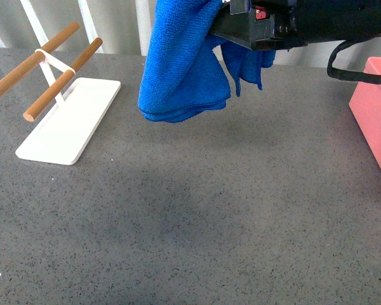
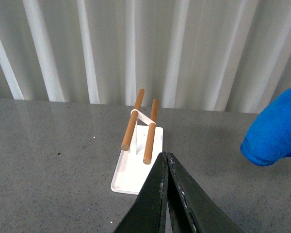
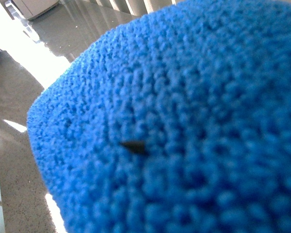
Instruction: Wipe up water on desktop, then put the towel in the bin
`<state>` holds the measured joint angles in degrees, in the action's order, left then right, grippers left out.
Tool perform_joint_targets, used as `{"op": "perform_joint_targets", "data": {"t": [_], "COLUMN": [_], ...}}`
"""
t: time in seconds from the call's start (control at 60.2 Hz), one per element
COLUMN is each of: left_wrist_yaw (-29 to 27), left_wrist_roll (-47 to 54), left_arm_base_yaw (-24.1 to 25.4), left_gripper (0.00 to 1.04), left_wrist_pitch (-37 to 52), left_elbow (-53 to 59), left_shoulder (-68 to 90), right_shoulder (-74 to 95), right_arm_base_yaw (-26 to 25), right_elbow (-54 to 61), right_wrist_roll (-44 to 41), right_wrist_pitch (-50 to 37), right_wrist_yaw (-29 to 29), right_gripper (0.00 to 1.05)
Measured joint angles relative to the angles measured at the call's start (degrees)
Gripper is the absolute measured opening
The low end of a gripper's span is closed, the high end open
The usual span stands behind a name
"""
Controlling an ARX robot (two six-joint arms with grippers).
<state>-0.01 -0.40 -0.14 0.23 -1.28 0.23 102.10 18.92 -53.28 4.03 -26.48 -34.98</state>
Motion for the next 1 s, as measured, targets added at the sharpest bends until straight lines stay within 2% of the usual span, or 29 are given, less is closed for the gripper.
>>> {"op": "perform_joint_targets", "data": {"t": [0.149, 0.282, 0.398, 0.498, 0.68, 0.88, 0.996], "left_wrist_yaw": [0.0, 0.0, 0.0, 0.0, 0.0, 0.0, 0.0], "left_wrist_roll": [-0.1, 0.0, 0.0, 0.0, 0.0, 0.1, 0.1], "left_arm_base_yaw": [0.0, 0.0, 0.0, 0.0, 0.0, 0.0, 0.0], "left_gripper": [0.05, 0.26, 0.5, 0.71, 0.98, 0.98, 0.98], "left_wrist_pitch": [-0.2, -0.2, -0.2, -0.2, -0.2, -0.2, -0.2], "left_elbow": [0.0, 0.0, 0.0, 0.0, 0.0, 0.0, 0.0], "left_shoulder": [0.0, 0.0, 0.0, 0.0, 0.0, 0.0, 0.0], "right_shoulder": [0.2, 0.2, 0.9, 3.0, 7.8, 14.4, 17.7], "right_arm_base_yaw": [-0.1, -0.4, -0.8, -1.8, -4.3, -7.8, -7.8], "right_elbow": [0.1, 0.2, 0.2, -0.2, -2.5, -8.5, -12.0], "right_wrist_roll": [-0.2, -0.7, -2.3, -6.8, -13.4, -25.3, -30.6], "right_wrist_pitch": [0.1, 0.7, 3.4, 10.6, 21.7, 34.6, 38.4], "right_wrist_yaw": [0.0, 0.1, 0.9, 3.1, 9.4, 17.5, 22.3], "right_gripper": [0.05, 0.05, 0.05, 0.05, 0.05, 0.05, 0.05]}}
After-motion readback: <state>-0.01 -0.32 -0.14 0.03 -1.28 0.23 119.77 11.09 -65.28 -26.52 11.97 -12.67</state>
